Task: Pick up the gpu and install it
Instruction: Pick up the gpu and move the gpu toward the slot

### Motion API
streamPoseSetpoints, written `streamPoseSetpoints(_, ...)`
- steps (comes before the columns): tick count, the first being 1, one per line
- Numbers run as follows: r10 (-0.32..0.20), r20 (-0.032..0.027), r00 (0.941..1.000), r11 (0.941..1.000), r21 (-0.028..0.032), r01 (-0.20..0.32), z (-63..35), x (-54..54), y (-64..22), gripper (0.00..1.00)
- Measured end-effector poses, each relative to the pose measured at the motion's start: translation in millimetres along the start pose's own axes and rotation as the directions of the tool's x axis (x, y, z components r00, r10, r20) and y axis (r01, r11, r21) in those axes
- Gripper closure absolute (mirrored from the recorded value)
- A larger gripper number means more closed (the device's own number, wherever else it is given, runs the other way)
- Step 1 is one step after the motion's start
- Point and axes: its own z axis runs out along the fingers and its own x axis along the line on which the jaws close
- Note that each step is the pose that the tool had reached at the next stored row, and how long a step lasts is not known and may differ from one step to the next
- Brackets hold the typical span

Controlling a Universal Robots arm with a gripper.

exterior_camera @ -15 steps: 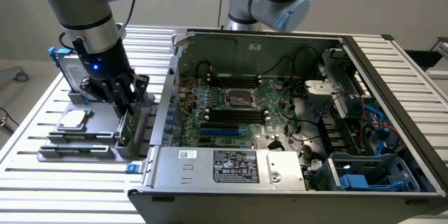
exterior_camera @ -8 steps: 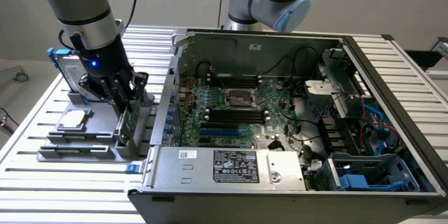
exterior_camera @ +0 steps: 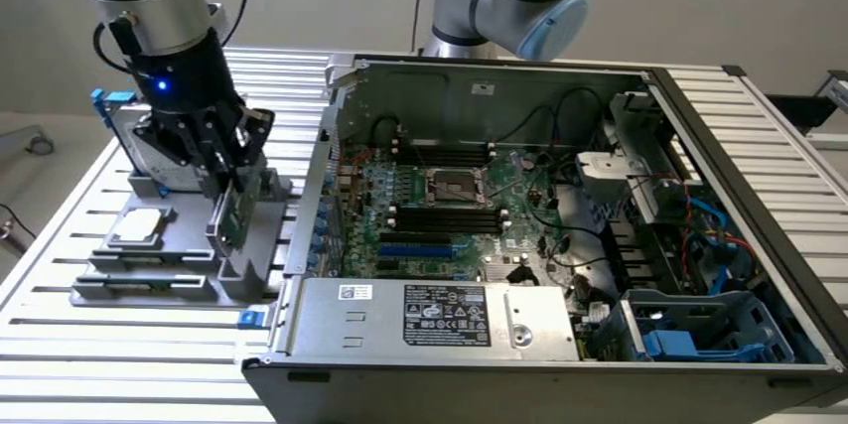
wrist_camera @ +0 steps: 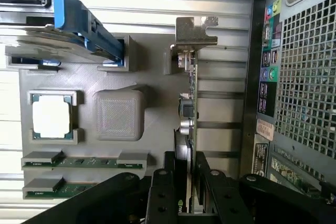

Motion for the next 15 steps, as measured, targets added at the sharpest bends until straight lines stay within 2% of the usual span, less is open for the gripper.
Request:
streamPoseSetpoints(9, 0.001, -0.0001, 1.0000, 1.0000, 0.0001, -0.001, -40.7, -4.4, -0.7, 0.74)
streamPoseSetpoints(15, 0.001, -0.0016, 1.0000, 1.0000, 0.0001, -0.001, -67.2, -28.1, -1.8, 0.74)
